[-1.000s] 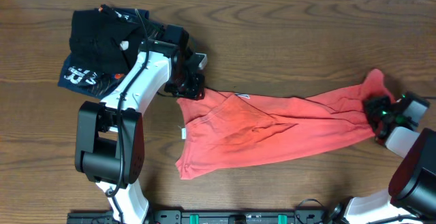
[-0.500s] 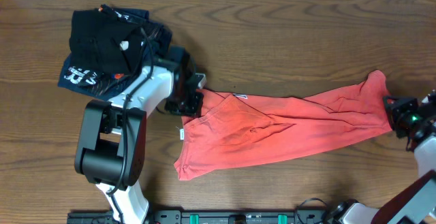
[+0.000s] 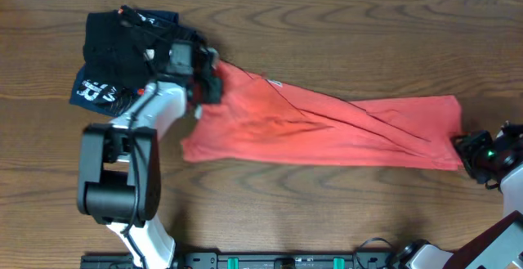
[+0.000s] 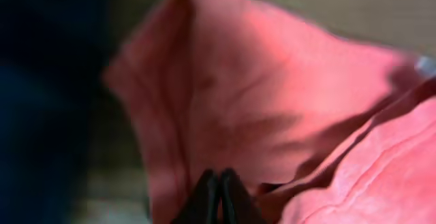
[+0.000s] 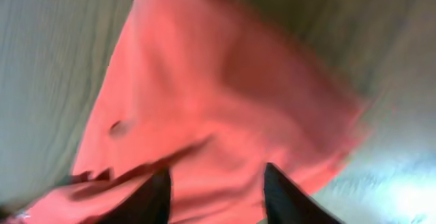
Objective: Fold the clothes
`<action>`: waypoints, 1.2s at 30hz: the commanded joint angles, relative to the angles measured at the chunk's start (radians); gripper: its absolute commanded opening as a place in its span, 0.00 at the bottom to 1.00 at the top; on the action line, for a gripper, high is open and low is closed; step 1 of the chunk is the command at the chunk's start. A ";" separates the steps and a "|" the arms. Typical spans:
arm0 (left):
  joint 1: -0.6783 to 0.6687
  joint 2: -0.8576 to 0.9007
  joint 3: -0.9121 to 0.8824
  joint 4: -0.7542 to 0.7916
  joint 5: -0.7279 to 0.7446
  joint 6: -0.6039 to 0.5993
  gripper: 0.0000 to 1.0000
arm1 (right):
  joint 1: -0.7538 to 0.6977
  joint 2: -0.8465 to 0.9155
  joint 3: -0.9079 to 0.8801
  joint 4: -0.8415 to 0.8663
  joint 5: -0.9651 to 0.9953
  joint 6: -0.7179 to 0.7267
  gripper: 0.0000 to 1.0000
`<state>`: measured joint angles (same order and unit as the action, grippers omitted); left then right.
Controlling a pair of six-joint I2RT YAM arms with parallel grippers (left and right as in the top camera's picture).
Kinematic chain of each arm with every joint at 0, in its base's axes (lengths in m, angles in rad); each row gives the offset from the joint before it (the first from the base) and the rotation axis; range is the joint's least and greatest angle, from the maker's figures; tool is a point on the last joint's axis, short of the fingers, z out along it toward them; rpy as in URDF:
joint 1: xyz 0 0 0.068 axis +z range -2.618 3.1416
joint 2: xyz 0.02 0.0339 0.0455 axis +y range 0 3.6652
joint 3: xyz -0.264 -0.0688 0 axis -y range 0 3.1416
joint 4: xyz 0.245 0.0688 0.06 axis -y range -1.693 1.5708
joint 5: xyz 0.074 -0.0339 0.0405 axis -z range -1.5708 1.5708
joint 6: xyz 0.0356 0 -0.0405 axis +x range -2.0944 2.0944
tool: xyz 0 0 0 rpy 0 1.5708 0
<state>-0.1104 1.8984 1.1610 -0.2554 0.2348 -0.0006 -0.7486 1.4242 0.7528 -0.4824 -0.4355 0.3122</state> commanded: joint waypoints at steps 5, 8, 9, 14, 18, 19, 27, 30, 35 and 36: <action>0.056 0.005 0.248 -0.143 -0.006 -0.020 0.24 | -0.003 0.040 -0.001 0.119 0.016 -0.101 0.60; 0.052 0.003 0.315 -0.224 0.019 -0.021 0.39 | 0.007 0.109 -0.002 0.189 -0.048 -0.127 0.60; 0.051 -0.001 0.326 -0.243 0.029 -0.021 0.40 | 0.016 0.138 -0.002 0.211 -0.066 -0.161 0.60; 0.051 -0.025 0.357 -0.362 0.075 -0.021 0.42 | 0.030 0.267 -0.002 0.269 -0.041 -0.183 0.61; 0.047 -0.046 0.357 -0.450 0.076 -0.020 0.43 | 0.035 0.323 -0.002 0.265 -0.118 -0.225 0.54; 0.046 -0.050 0.357 -0.468 0.076 -0.020 0.43 | 0.040 0.328 -0.002 0.251 -0.129 -0.226 0.54; 0.045 -0.053 0.357 -0.519 0.121 -0.020 0.44 | 0.116 0.330 -0.002 0.165 -0.133 -0.336 0.32; 0.045 -0.053 0.357 -0.533 0.121 -0.020 0.44 | 0.108 0.322 0.005 0.166 -0.129 -0.334 0.06; 0.045 -0.056 0.357 -0.579 0.121 -0.019 0.44 | 0.058 0.234 0.067 0.072 -0.026 -0.244 0.01; 0.045 -0.058 0.357 -0.587 0.121 -0.020 0.44 | 0.044 0.207 0.083 0.047 0.002 -0.229 0.01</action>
<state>-0.0620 1.8713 1.4956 -0.8253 0.3416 -0.0227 -0.6682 1.7054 0.7895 -0.4099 -0.5259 0.0334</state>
